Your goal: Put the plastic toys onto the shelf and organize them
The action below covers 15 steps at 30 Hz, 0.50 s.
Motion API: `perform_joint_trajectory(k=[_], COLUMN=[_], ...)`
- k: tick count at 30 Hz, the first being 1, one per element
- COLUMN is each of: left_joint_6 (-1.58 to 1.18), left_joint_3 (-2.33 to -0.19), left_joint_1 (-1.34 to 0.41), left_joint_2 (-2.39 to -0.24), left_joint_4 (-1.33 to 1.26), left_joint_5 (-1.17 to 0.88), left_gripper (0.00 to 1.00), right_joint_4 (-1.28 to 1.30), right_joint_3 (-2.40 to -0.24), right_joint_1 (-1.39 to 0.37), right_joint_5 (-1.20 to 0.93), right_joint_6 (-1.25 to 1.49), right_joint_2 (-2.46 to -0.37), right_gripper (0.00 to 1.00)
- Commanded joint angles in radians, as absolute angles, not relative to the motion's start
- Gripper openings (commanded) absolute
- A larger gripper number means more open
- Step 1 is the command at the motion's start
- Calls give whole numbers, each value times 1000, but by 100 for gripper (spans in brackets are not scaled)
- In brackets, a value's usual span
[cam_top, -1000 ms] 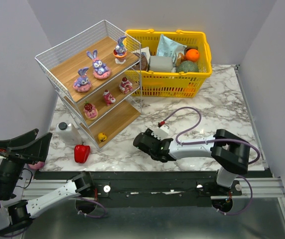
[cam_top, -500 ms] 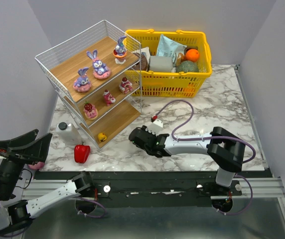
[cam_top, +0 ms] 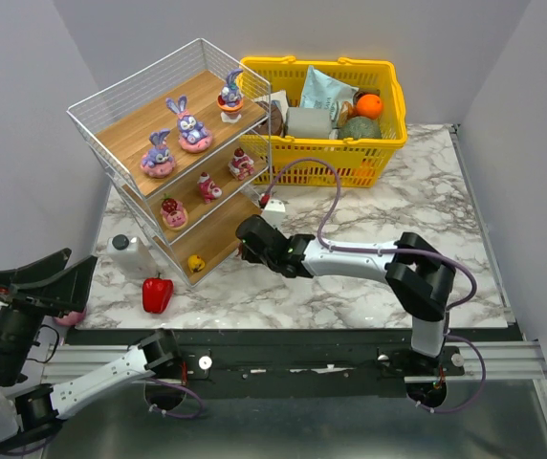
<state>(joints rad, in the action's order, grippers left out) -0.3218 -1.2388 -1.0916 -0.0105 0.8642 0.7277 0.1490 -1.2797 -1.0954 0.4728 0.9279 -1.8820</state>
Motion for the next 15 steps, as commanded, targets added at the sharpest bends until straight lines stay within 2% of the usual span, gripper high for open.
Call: perform_joint_trajectory(k=[1, 15], left_joint_6=[-321, -314], left_joint_3=[-1272, -1279], left_joint_1=[-1124, -1126], left_joint_2=[55, 44], left_joint_4=[874, 879], left_joint_5=[761, 770], left_gripper=[99, 99], right_joint_4=[118, 52], right_joint_3=[-1360, -1468], right_joint_1=[-1081, -1080], right_joint_5=[403, 341], right_joint_6=[796, 680], right_joint_2=[-1951, -2049], right_gripper=[22, 22])
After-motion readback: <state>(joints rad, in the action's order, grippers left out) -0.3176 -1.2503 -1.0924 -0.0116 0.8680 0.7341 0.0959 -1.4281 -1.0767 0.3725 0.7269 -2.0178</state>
